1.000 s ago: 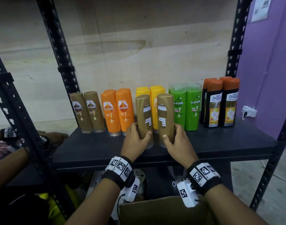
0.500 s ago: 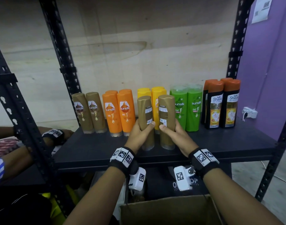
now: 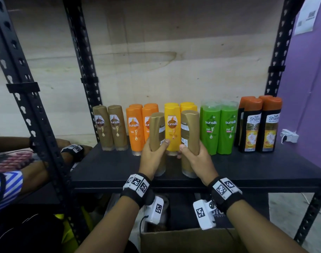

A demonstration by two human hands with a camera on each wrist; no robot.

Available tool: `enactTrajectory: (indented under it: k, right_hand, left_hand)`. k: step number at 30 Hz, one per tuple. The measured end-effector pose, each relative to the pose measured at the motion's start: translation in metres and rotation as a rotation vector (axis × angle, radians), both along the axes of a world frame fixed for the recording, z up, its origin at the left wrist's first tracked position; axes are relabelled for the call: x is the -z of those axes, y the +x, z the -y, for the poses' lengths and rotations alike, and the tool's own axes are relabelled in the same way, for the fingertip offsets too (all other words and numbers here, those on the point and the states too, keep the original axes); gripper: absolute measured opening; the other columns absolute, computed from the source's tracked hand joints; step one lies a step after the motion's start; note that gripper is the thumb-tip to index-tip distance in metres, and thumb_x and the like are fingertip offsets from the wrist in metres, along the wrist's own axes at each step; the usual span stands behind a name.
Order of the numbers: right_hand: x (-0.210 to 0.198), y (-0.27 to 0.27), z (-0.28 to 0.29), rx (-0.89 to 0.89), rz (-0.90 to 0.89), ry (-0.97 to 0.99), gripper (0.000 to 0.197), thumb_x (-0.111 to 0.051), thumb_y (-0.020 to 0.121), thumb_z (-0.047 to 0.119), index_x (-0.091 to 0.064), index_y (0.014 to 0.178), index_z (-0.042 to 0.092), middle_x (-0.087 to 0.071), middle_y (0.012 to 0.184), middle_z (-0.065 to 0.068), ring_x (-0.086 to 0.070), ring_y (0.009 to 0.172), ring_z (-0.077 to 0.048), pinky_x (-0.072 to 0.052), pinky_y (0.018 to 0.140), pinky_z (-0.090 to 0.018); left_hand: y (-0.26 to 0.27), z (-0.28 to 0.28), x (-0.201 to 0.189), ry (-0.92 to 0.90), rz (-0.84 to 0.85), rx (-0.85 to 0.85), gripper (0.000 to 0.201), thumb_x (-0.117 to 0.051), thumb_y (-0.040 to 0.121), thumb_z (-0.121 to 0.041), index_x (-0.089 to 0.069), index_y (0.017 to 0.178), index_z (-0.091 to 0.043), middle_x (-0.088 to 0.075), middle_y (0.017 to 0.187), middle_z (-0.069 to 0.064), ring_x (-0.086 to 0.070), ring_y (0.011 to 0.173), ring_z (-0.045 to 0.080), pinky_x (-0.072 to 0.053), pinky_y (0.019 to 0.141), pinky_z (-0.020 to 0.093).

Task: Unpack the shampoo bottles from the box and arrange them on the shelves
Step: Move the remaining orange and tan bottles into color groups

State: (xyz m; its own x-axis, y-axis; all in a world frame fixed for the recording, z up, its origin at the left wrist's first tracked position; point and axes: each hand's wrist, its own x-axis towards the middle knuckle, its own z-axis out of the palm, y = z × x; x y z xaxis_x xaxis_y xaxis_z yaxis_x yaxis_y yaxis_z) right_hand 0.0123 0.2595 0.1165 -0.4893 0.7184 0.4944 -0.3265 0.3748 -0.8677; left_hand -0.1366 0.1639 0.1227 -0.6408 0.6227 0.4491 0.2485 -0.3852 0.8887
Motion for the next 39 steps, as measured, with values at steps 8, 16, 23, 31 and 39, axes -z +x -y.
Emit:
enactTrajectory:
  k: [8,16,23,31,39]
  right_hand:
    - [-0.008,-0.046,0.033,-0.077,-0.071,0.004,0.035,-0.076,0.089,0.037,-0.064,0.12,0.024,-0.076,0.105,-0.001,-0.075,0.094,-0.023,-0.062,0.08,-0.039]
    - [-0.001,-0.088,0.078,-0.188,-0.083,-0.009,0.038,-0.074,0.093,0.033,-0.062,0.127,0.022,-0.076,0.108,0.0,-0.075,0.093,-0.02,-0.061,0.074,-0.028]
    - [0.006,-0.117,0.106,-0.248,-0.055,-0.053,0.037,-0.076,0.091,0.034,-0.064,0.124,0.022,-0.075,0.106,-0.004,-0.074,0.095,-0.026,-0.06,0.074,-0.028]
    - [0.009,-0.152,0.125,-0.302,0.031,-0.045,0.037,-0.072,0.096,0.034,-0.058,0.129,0.026,-0.075,0.11,-0.001,-0.076,0.092,-0.02,-0.058,0.082,-0.028]
    - [0.011,-0.194,0.138,-0.234,0.076,0.066,0.053,-0.073,0.094,0.038,-0.05,0.14,0.027,-0.067,0.119,0.023,-0.061,0.111,0.01,-0.043,0.086,-0.002]
  left_hand:
    - [-0.04,0.044,-0.008,0.003,0.019,-0.096,0.048,-0.08,0.082,-0.054,-0.068,0.123,-0.031,-0.077,0.113,-0.008,-0.073,0.108,0.013,-0.056,0.099,0.048]
    - [-0.071,0.087,-0.012,0.003,-0.009,-0.202,0.049,-0.08,0.078,-0.061,-0.069,0.118,-0.033,-0.078,0.11,-0.008,-0.074,0.104,0.014,-0.058,0.096,0.048]
    - [-0.1,0.117,-0.002,-0.034,0.026,-0.31,0.041,-0.081,0.079,-0.054,-0.071,0.112,-0.033,-0.078,0.104,-0.006,-0.075,0.096,0.022,-0.059,0.093,0.053]
    - [-0.135,0.14,0.006,-0.007,0.043,-0.416,0.037,-0.078,0.08,-0.054,-0.07,0.109,-0.033,-0.078,0.1,-0.007,-0.076,0.088,0.018,-0.061,0.083,0.043]
    - [-0.163,0.138,0.007,-0.053,-0.019,-0.479,0.027,-0.074,0.09,-0.045,-0.069,0.111,-0.03,-0.076,0.101,-0.018,-0.071,0.094,-0.003,-0.049,0.076,0.013]
